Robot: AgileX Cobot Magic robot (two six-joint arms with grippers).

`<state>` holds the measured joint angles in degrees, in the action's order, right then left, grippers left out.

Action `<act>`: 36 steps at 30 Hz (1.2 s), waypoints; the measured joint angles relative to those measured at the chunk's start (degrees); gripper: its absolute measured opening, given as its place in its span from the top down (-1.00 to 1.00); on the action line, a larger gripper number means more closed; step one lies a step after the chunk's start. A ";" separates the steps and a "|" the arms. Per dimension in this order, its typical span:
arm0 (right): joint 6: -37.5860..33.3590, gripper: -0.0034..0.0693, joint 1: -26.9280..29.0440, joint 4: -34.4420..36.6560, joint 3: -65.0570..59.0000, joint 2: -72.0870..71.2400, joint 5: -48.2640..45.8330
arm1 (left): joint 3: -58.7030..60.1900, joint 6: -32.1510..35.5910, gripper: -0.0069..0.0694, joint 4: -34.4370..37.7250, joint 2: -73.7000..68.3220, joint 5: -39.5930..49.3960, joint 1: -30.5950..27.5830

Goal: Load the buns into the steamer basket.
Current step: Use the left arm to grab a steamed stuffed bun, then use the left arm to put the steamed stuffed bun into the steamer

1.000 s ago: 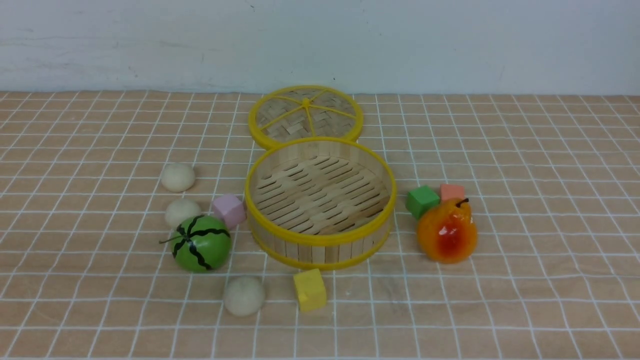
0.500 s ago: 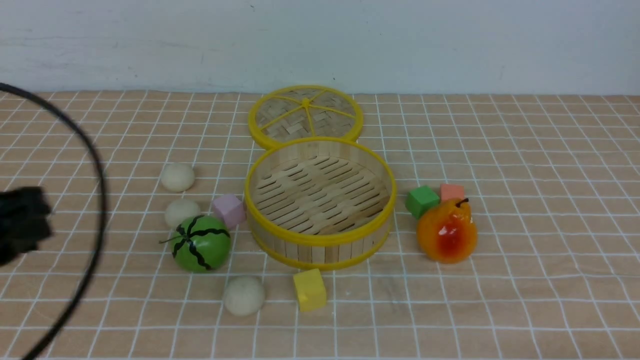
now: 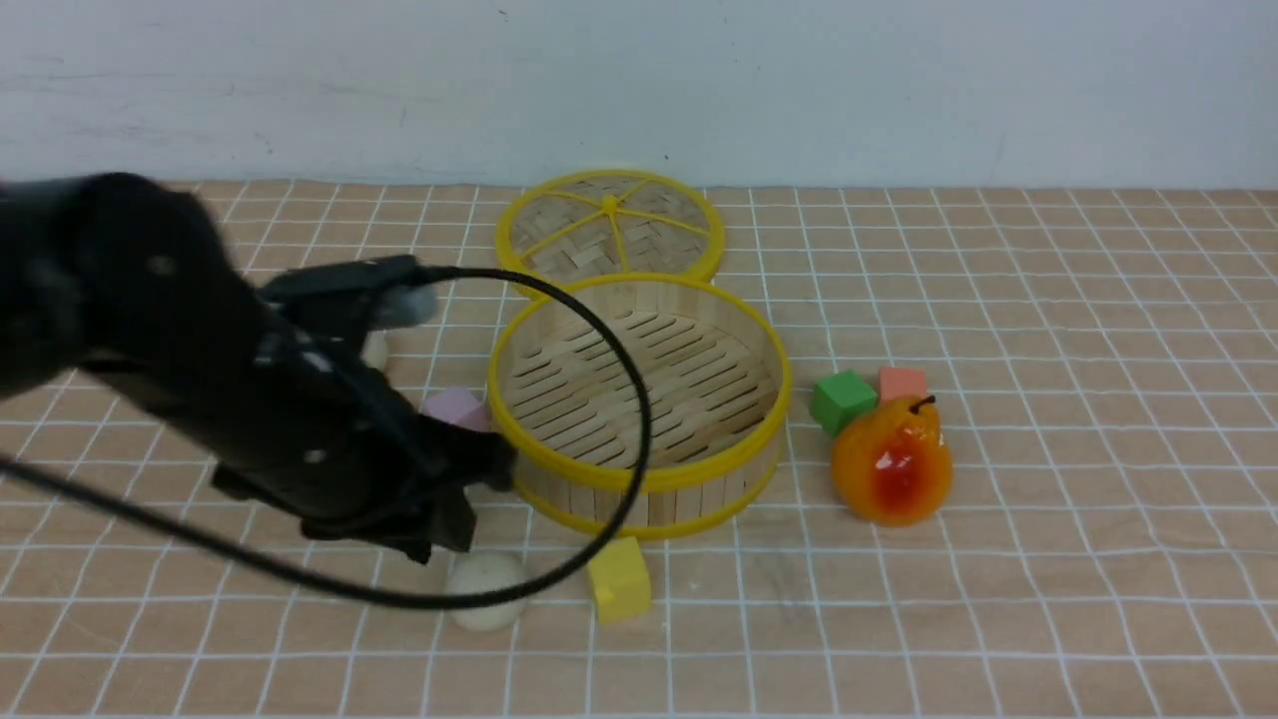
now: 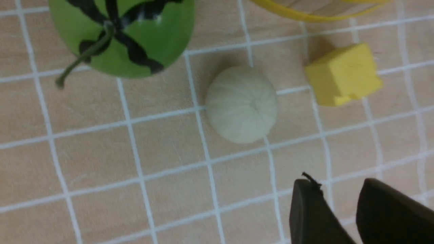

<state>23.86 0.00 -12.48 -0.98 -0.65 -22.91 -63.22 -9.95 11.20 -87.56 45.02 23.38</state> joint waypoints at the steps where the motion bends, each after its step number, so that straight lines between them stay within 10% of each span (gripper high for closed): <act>1: 0.00 0.24 0.00 0.00 0.00 0.00 0.00 | -0.99 -1.32 0.24 -1.80 -1.41 0.06 0.72; 17: 0.00 0.24 0.00 0.00 0.00 0.00 0.00 | -8.91 -4.72 0.22 -8.83 -19.99 0.07 3.25; 25: 0.00 0.24 0.00 0.00 0.00 0.00 0.00 | -9.91 -4.77 0.81 -9.75 -20.20 1.41 3.25; 36: 0.00 0.24 0.00 0.00 0.00 0.00 0.00 | -26.12 1.58 0.85 -3.75 -17.73 19.23 3.25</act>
<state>23.86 0.00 -12.48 -0.98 -0.65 -22.91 -89.34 -8.37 7.45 -105.29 64.25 26.64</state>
